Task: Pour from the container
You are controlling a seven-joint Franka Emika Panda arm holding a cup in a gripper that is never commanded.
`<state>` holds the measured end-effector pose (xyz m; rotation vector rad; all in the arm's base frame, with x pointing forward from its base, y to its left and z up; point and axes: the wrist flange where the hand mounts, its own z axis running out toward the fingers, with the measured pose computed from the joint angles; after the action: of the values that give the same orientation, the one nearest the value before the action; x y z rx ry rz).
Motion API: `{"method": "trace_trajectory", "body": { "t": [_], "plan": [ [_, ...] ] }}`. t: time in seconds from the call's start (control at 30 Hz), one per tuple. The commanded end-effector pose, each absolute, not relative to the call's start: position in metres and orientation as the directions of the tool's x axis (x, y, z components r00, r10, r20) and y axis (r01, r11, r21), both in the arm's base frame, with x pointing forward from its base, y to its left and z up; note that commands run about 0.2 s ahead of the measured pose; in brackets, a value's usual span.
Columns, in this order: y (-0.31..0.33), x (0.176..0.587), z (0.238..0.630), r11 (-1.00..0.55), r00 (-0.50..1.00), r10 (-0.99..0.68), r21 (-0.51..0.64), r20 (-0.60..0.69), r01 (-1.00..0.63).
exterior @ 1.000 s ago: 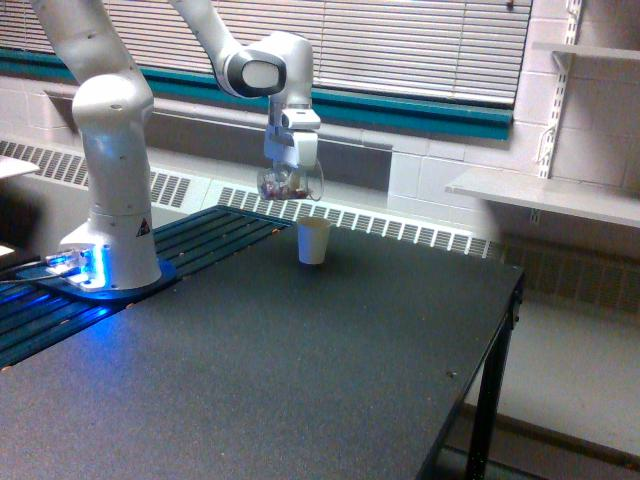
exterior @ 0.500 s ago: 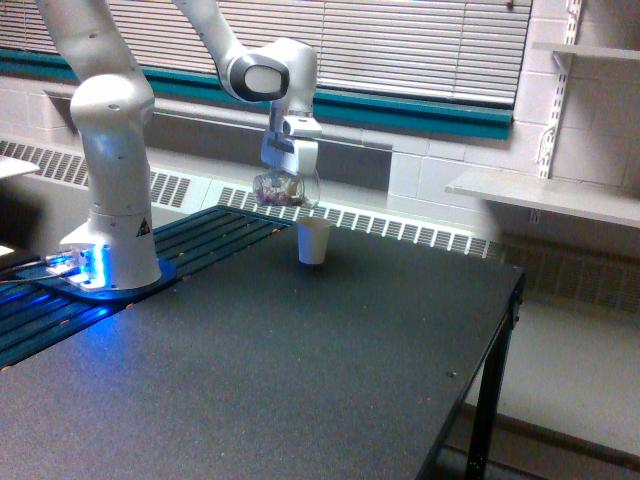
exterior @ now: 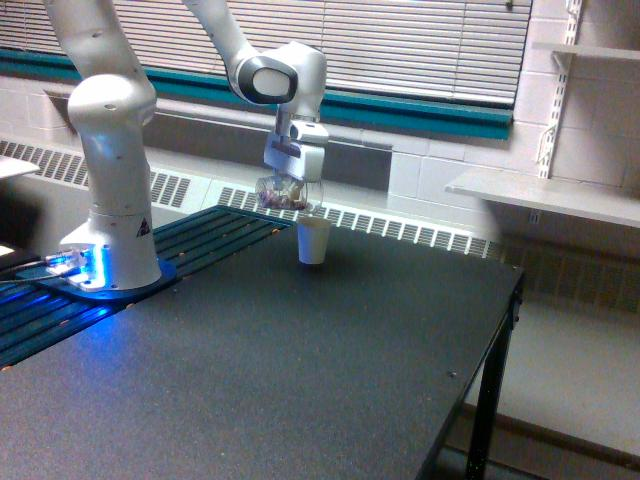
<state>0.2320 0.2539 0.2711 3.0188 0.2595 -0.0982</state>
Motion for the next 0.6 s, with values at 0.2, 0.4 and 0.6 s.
{"method": "trace_trajectory", "body": {
  "t": [0.2,0.4,0.6],
  "plan": [
    [0.2591,0.2248,0.2668,-0.961,0.963,0.239,0.114,-0.122,0.253],
    [0.2544,0.224,0.2655,-0.959,0.963,0.236,0.126,-0.133,0.253],
    [0.2519,0.2282,0.2674,-0.961,0.965,0.229,0.129,-0.129,0.246]
  ]
}}
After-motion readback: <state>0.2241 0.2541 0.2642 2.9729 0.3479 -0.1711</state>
